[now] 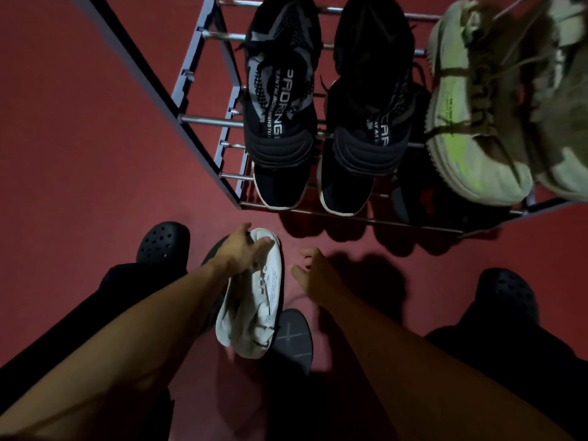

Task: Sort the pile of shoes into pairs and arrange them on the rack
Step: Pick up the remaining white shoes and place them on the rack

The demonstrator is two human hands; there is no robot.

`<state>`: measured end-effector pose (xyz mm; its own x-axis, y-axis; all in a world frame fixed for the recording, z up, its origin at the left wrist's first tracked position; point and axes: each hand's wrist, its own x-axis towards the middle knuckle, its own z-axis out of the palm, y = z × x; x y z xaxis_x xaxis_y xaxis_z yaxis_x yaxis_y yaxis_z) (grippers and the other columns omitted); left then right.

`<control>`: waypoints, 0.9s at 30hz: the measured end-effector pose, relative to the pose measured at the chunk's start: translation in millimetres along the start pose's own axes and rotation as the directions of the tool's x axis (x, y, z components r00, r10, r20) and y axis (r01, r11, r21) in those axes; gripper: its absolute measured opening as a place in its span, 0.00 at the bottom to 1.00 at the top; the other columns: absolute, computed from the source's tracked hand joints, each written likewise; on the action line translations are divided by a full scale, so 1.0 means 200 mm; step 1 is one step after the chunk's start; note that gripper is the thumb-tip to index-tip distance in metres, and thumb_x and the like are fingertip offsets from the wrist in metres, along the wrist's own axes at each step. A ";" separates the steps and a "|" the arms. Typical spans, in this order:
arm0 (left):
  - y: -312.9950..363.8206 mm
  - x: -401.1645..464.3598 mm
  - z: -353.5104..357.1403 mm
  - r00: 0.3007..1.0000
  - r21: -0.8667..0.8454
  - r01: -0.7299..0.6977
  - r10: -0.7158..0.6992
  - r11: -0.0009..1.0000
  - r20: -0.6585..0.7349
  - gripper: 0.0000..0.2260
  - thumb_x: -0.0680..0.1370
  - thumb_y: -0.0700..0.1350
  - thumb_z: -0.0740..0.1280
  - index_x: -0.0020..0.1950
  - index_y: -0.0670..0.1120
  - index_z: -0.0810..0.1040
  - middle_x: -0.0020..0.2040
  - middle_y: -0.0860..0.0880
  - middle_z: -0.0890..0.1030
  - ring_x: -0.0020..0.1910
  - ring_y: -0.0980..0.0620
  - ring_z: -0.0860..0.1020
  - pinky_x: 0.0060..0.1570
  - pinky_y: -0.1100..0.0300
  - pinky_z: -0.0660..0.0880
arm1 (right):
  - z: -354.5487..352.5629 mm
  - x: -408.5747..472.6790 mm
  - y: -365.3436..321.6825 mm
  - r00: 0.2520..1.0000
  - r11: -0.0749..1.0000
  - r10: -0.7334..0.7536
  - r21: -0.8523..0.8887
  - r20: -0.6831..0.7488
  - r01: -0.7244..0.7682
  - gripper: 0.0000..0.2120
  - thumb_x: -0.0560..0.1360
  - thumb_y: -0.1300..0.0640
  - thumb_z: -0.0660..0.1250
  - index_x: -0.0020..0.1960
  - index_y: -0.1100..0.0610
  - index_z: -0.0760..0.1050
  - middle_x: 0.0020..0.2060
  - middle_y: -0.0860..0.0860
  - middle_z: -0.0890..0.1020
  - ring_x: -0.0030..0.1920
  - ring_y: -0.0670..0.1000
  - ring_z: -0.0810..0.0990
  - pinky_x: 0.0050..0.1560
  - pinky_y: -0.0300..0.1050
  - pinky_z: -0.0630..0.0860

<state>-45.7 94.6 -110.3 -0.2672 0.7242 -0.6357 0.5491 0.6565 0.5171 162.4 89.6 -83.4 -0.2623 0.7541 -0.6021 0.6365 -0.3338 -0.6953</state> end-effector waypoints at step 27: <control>0.22 -1.10 -0.43 0.972 0.007 0.125 -0.124 0.992 0.201 0.13 0.80 0.49 0.68 0.54 0.40 0.82 0.39 0.43 0.82 0.35 0.45 0.79 0.36 0.57 0.76 | -0.20 -0.86 -0.32 0.973 0.974 0.093 0.185 0.211 -0.133 0.14 0.81 0.48 0.62 0.42 0.56 0.75 0.34 0.52 0.79 0.25 0.47 0.73 0.25 0.38 0.66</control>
<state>-30.2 -17.3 101.1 -0.1683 0.5802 -0.7969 0.5172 0.7402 0.4297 196.0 3.5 81.4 -0.3492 0.5838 -0.7330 0.5207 -0.5295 -0.6697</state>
